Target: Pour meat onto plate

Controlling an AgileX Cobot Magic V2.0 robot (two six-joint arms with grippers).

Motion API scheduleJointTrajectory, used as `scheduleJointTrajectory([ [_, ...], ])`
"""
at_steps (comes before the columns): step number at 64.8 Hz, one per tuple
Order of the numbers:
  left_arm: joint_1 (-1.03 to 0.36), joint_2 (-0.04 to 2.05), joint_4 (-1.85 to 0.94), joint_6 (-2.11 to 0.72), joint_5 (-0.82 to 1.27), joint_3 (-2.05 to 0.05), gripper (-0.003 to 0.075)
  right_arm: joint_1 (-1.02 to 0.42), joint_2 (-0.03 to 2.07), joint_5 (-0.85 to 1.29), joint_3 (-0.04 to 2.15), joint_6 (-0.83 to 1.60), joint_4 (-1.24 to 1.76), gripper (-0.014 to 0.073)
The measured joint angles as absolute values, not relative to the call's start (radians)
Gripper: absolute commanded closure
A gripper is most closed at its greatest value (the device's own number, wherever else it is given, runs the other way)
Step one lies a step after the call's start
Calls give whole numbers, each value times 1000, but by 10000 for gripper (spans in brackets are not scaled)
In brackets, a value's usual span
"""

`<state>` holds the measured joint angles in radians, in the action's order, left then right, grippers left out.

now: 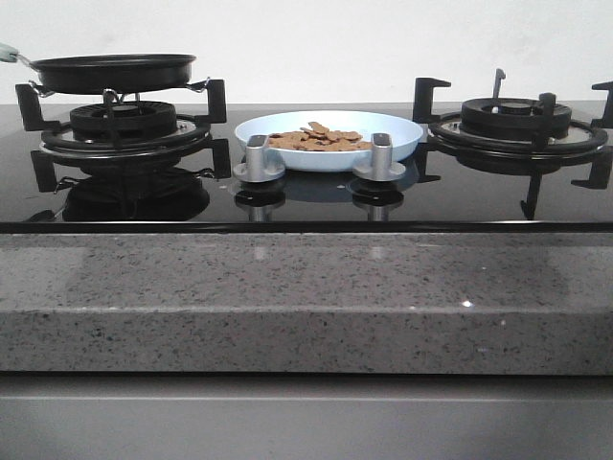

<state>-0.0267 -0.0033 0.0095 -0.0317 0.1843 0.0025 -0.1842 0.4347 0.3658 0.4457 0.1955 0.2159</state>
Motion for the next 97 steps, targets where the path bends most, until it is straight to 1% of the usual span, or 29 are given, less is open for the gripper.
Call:
scheduleJointTrajectory([
  [28, -27, -3, 10, -32, 184, 3, 741, -184, 435, 361, 442, 196, 216, 654],
  [39, -27, -3, 10, -32, 184, 3, 741, -150, 413, 207, 358, 182, 204, 654],
  [44, -27, -3, 10, -32, 184, 3, 741, -120, 371, 138, 302, 152, 178, 654],
  [51, -27, -3, 10, -32, 184, 3, 741, -64, 278, 96, 205, 82, 141, 654],
  [61, -27, -3, 10, -32, 184, 3, 741, 1, 136, 90, 72, 0, 121, 654],
  [70, -27, -3, 10, -32, 184, 3, 741, 3, 41, 100, -18, -10, 105, 654],
  [75, -27, -3, 10, -32, 184, 3, 741, 3, 0, 140, -26, -10, 99, 654],
  [97, -27, -3, 9, -32, 184, 3, 741, 6, -11, 169, -26, -10, 95, 654],
])
